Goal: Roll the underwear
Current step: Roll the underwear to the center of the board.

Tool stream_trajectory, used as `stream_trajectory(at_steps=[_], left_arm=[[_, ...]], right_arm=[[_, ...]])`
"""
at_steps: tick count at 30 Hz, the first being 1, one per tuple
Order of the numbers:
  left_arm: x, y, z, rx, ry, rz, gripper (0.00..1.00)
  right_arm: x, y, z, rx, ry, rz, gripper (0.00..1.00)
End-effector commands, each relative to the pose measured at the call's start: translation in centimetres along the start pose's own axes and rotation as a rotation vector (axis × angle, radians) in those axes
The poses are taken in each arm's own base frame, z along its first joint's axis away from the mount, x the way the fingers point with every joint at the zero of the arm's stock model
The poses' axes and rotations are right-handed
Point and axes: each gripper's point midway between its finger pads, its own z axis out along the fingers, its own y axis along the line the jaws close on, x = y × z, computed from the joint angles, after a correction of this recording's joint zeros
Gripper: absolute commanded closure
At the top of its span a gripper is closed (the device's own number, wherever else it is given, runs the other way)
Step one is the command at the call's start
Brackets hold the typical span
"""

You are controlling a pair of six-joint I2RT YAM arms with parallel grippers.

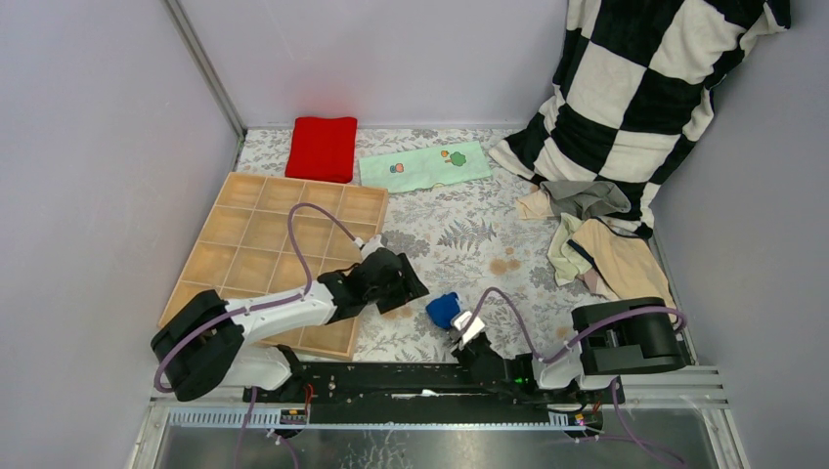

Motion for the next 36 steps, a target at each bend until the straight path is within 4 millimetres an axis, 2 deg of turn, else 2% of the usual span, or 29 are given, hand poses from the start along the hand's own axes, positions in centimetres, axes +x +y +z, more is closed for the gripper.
stream_trajectory(at_steps=[1, 6, 10, 16, 21, 26, 32, 36], left_arm=[[-0.8, 0.7, -0.5, -0.027, -0.037, 0.037, 0.27], [-0.1, -0.3, -0.6, 0.064, -0.010, 0.075, 0.27], [0.4, -1.5, -0.7, 0.137, 0.005, 0.133, 0.26], [1.6, -4.5, -1.0, 0.234, 0.031, 0.205, 0.16], [2.7, -5.6, -0.3, 0.266, 0.066, 0.177, 0.12], [4.1, -5.7, 0.5, 0.262, 0.095, 0.180, 0.11], [5.8, -5.3, 2.0, 0.225, 0.123, 0.209, 0.11], [6.5, -4.8, 3.1, 0.194, 0.138, 0.203, 0.18]], right_arm=[[-0.3, -1.3, -0.6, 0.069, -0.041, 0.347, 1.00], [-0.2, -2.5, -1.3, 0.104, -0.066, 0.559, 1.00], [-0.2, -3.4, -2.0, 0.103, -0.085, 0.658, 1.00], [-0.6, -2.2, -2.1, 0.034, -0.046, 0.539, 1.00], [0.4, -2.2, -2.4, 0.018, -0.010, 0.509, 1.00], [1.2, -1.8, -2.5, -0.001, 0.019, 0.488, 1.00], [0.8, -1.4, -2.4, -0.019, 0.011, 0.490, 1.00], [0.7, -0.8, -2.2, -0.045, 0.016, 0.448, 1.00]])
